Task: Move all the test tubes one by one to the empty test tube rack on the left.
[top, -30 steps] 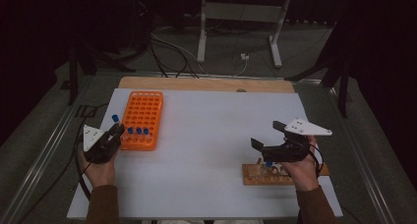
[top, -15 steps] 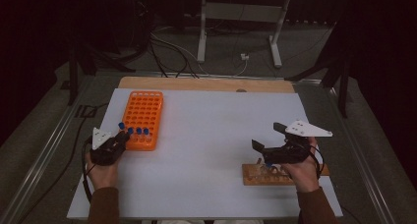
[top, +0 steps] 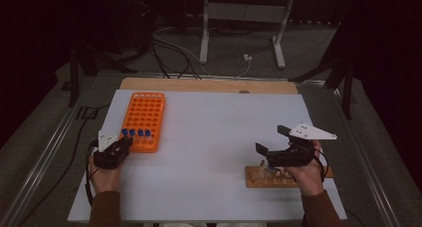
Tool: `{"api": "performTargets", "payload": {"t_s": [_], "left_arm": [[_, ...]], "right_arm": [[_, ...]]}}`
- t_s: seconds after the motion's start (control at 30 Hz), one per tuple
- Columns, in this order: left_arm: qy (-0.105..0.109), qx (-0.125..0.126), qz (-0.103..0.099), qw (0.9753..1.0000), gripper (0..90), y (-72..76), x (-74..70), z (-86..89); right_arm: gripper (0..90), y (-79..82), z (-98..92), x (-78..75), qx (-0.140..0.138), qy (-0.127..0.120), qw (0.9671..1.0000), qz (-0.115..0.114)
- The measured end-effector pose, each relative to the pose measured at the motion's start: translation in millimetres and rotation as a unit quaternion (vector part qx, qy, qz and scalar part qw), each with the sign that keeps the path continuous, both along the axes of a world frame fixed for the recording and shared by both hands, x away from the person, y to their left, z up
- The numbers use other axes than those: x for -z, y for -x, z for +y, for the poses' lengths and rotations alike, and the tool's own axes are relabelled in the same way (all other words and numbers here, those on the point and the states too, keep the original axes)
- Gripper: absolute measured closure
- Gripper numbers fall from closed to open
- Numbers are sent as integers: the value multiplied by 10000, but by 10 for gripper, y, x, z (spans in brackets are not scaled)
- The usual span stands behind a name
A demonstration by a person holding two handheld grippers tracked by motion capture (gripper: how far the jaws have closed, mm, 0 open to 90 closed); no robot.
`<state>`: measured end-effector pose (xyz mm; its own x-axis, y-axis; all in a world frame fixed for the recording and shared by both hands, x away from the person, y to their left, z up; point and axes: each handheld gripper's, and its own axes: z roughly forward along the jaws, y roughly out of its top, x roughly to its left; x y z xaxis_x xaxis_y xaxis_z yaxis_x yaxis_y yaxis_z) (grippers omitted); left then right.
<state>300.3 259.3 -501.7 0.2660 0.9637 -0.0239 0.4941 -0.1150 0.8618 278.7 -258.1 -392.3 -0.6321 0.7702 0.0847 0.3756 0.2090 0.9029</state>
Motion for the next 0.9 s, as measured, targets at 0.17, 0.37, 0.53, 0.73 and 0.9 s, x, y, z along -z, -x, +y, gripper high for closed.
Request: {"api": "performTargets", "payload": {"t_s": [0.17,0.37,0.53,0.73,0.9], "left_arm": [[118,-26,12,9999,679,12,-1,17],[415,2,-24,9991,559,70,-38,95],[810,81,-280,9963,463,156,-153,159],[945,253,-645,9931,279,249,-328,127],[984,486,-735,9912,170,275,-427,20]], "right_arm": [[0,0,-22,-5,25,-40,10000,-11],[0,10,-61,6,46,-56,10000,-6],[0,27,-106,10,77,-54,10000,11],[0,54,-160,19,82,-30,10000,8],[6,74,-208,39,94,10,9999,40]]}}
